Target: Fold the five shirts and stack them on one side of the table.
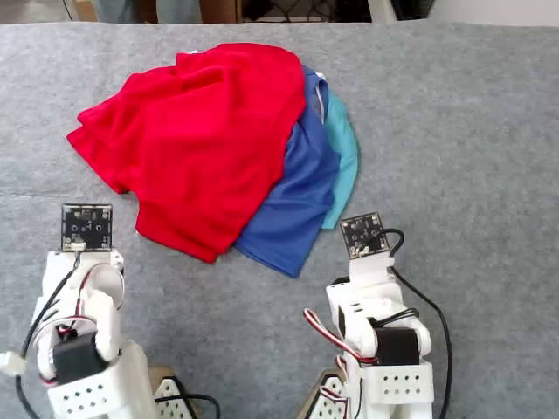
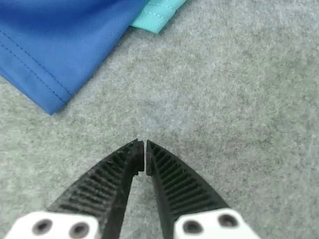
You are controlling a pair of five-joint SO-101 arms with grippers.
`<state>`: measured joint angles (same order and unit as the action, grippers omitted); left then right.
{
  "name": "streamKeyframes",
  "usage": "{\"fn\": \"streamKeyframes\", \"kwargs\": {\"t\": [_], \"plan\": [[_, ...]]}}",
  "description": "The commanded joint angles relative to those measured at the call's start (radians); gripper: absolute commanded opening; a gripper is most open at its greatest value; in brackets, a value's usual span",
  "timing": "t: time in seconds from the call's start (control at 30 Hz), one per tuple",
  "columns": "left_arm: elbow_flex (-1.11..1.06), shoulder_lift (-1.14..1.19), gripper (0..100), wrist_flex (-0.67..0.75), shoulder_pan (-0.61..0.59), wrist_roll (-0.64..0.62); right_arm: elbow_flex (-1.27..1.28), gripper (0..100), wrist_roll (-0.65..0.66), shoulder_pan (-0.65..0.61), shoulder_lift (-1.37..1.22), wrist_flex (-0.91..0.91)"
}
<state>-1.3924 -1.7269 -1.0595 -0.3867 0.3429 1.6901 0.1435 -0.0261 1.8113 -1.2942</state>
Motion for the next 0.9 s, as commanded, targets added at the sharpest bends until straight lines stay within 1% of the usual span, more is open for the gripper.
{"fn": "streamKeyframes", "kwargs": {"t": [0.0, 0.13, 0.27, 0.3, 0.37, 0.47, 0.53, 0.67, 0.77, 0.83, 0.87], "plan": [[0.223, 0.17, 3, -0.002, 0.019, -0.035, -0.005, 1.8, -0.009, -0.006, 0.071, -0.005], [0.463, 0.509, 3, -0.074, 0.028, -0.14, -0.005, 1.8, -0.009, -0.006, 0.071, -0.005], [0.67, 0.852, 3, -0.087, 0.108, -0.204, -0.005, 1.8, -0.009, -0.006, 0.071, -0.005], [0.72, 0.934, 5, -0.086, 0.131, -0.222, -0.005, 1.8, -0.009, -0.006, 0.071, -0.005], [0.803, 1.079, 13, -0.087, 0.165, -0.285, -0.005, 1.8, -0.009, -0.006, 0.071, -0.005], [0.885, 1.264, 28, -0.089, 0.194, -0.454, -0.005, 1.8, -0.009, -0.006, 0.071, -0.005], [0.924, 1.366, 32, -0.089, 0.203, -0.52, -0.005, 1.8, -0.009, -0.006, 0.071, -0.005], [0.986, 1.55, 31, -0.081, 0.255, -0.532, -0.005, 1.8, -0.009, -0.006, 0.071, -0.005], [1.017, 1.677, 29, -0.06, 0.289, -0.534, -0.005, 1.8, -0.009, -0.006, 0.071, -0.005], [1.035, 1.758, 24, -0.026, 0.286, -0.534, -0.005, 1.8, -0.009, -0.006, 0.071, -0.005], [1.049, 1.795, 20, -0.009, 0.282, -0.534, -0.005, 1.8, -0.009, -0.006, 0.071, -0.005]]}}
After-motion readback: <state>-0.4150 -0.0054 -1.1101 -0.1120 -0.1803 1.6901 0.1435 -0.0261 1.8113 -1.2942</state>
